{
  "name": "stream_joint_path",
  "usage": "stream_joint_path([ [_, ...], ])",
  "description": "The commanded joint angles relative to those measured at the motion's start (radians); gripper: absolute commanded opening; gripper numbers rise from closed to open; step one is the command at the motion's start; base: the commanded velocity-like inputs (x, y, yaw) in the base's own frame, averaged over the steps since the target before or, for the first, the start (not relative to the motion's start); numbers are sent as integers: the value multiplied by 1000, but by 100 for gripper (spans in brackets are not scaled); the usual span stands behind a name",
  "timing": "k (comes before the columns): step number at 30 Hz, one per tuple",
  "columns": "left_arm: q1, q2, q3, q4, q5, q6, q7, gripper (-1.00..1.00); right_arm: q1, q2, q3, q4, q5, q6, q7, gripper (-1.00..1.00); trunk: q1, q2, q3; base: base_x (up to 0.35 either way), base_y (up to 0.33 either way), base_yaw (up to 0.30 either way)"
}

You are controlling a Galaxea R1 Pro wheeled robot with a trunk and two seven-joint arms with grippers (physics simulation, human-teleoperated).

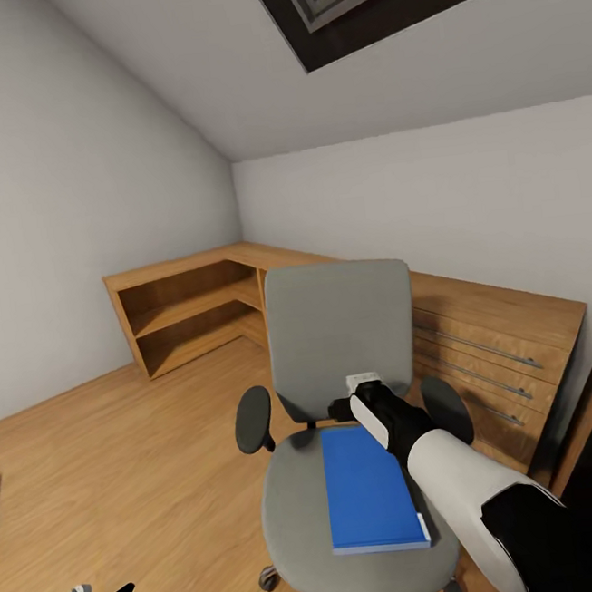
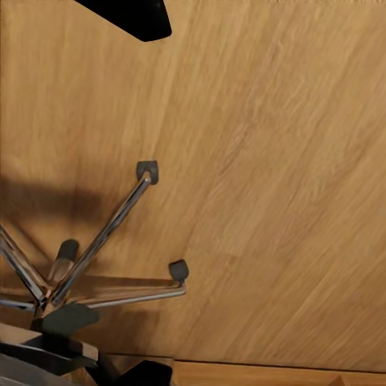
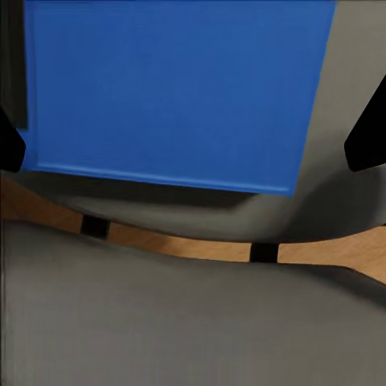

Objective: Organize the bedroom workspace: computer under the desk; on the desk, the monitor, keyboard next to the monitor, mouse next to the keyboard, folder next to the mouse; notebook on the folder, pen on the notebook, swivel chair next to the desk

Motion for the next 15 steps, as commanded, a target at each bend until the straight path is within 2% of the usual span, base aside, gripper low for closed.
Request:
stream_joint_path([
  [1, 0, 0, 2, -1, 11, 5, 8, 100, -1, 0, 5, 0, -11, 3, -20, 100, 0, 0, -1, 8, 0, 0],
  [10, 0, -4, 2, 1, 8, 3, 13, 100, -1, 0, 5, 3, -11, 12, -37, 100, 0, 0, -1, 5, 0, 0],
  [15, 1, -8, 2, 6, 5, 3, 21, 100, -1, 0, 5, 3, -11, 13, -38, 100, 0, 0, -1, 124, 0, 0],
])
